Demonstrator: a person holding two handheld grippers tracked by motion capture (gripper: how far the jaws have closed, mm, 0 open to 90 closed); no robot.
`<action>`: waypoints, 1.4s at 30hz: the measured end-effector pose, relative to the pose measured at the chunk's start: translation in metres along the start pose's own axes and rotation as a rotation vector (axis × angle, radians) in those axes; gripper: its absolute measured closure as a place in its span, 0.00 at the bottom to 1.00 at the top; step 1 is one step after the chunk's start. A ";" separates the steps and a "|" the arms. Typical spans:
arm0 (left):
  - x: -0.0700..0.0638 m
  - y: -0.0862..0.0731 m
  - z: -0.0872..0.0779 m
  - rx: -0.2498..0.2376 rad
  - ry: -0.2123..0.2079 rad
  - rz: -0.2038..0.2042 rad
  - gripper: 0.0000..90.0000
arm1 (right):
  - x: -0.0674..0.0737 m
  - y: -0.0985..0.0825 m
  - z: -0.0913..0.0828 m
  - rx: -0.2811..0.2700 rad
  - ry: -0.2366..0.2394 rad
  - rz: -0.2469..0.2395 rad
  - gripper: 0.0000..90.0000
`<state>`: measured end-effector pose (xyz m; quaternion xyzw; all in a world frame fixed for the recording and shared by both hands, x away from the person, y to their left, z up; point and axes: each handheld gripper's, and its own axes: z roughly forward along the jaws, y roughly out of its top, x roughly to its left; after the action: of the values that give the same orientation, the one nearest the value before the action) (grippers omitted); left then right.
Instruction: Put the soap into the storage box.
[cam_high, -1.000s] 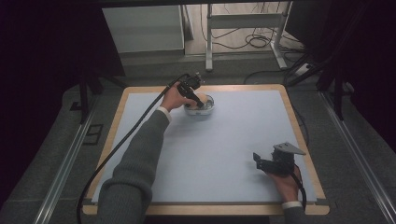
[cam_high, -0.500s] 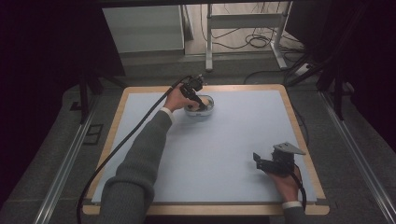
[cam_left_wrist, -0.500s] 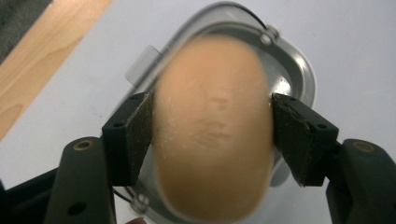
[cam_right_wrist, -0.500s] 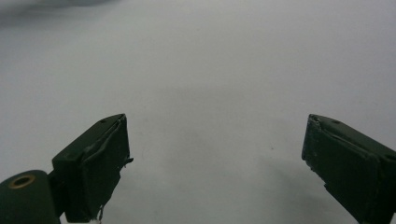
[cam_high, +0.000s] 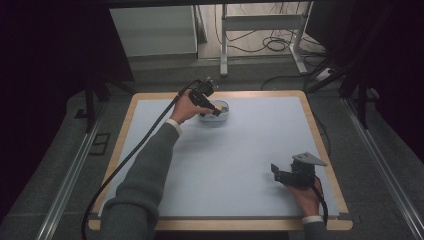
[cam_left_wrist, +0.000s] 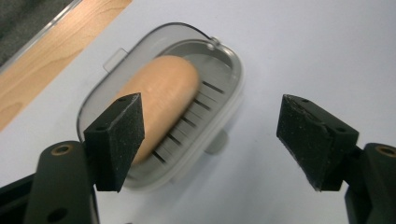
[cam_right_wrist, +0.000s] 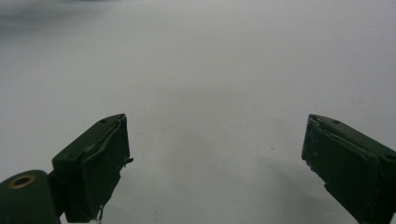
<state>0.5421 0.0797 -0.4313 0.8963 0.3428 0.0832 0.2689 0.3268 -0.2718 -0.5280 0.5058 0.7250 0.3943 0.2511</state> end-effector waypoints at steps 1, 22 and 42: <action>-0.002 -0.002 -0.003 -0.011 0.006 -0.001 0.25 | 0.000 0.000 0.000 0.000 -0.001 0.000 0.08; -0.034 -0.081 -0.061 -0.135 0.033 -0.013 0.21 | 0.000 0.000 0.000 0.002 -0.004 0.000 0.08; -0.058 -0.201 -0.072 -0.198 0.075 -0.097 0.21 | 0.001 0.000 0.000 0.002 -0.014 -0.009 0.08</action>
<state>0.3601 0.1971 -0.4772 0.8440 0.3856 0.1372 0.3466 0.3269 -0.2708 -0.5280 0.5057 0.7257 0.3889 0.2576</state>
